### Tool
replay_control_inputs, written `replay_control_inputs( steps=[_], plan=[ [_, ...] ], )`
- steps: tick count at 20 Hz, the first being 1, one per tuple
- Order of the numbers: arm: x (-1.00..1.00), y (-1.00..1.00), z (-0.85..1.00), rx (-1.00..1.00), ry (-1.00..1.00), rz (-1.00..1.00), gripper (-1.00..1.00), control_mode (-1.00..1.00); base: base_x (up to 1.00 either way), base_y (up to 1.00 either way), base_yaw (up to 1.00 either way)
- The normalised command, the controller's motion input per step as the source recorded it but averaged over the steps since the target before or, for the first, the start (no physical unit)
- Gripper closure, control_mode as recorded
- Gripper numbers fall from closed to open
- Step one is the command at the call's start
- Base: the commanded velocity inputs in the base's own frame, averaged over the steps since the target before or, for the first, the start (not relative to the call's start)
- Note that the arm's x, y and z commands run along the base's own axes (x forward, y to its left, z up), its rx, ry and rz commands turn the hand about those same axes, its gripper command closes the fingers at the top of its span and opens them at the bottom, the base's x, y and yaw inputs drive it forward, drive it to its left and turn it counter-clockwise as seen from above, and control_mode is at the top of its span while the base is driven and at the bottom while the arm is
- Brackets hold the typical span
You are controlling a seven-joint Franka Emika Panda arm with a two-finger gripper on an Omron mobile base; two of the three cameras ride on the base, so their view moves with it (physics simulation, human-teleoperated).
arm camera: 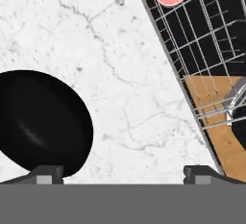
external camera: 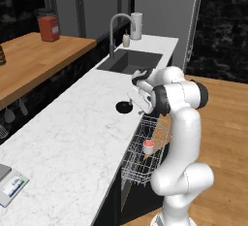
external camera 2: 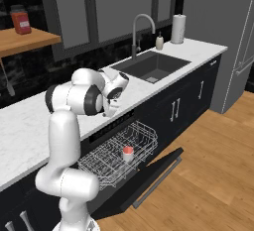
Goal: Pick up the cup and bowl from the counter, place them in the dishwasher, and close the dishwasher door.
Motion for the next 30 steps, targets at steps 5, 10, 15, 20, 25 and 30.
replay_control_inputs(
  steps=[5,10,15,20,25,30],
  plan=[
    [0.17,0.11,-0.26,0.00,0.03,0.00,-1.00,-1.00,0.00,0.00,0.00],
    [0.16,0.18,-0.19,0.00,0.00,0.00,-1.00,-1.00,0.00,0.00,0.00],
    [0.22,0.21,-0.26,0.00,0.00,0.00,-1.00,-1.00,0.00,0.00,0.00],
    [0.19,0.14,-0.31,-0.01,0.00,0.00,-1.00,-1.00,0.00,0.00,0.00],
    [0.01,0.05,-0.32,-0.03,0.00,0.00,1.00,-1.00,0.00,0.00,0.00],
    [-0.07,-0.06,-0.22,-0.01,0.00,0.00,1.00,-1.00,0.00,0.00,0.00]
  ],
)
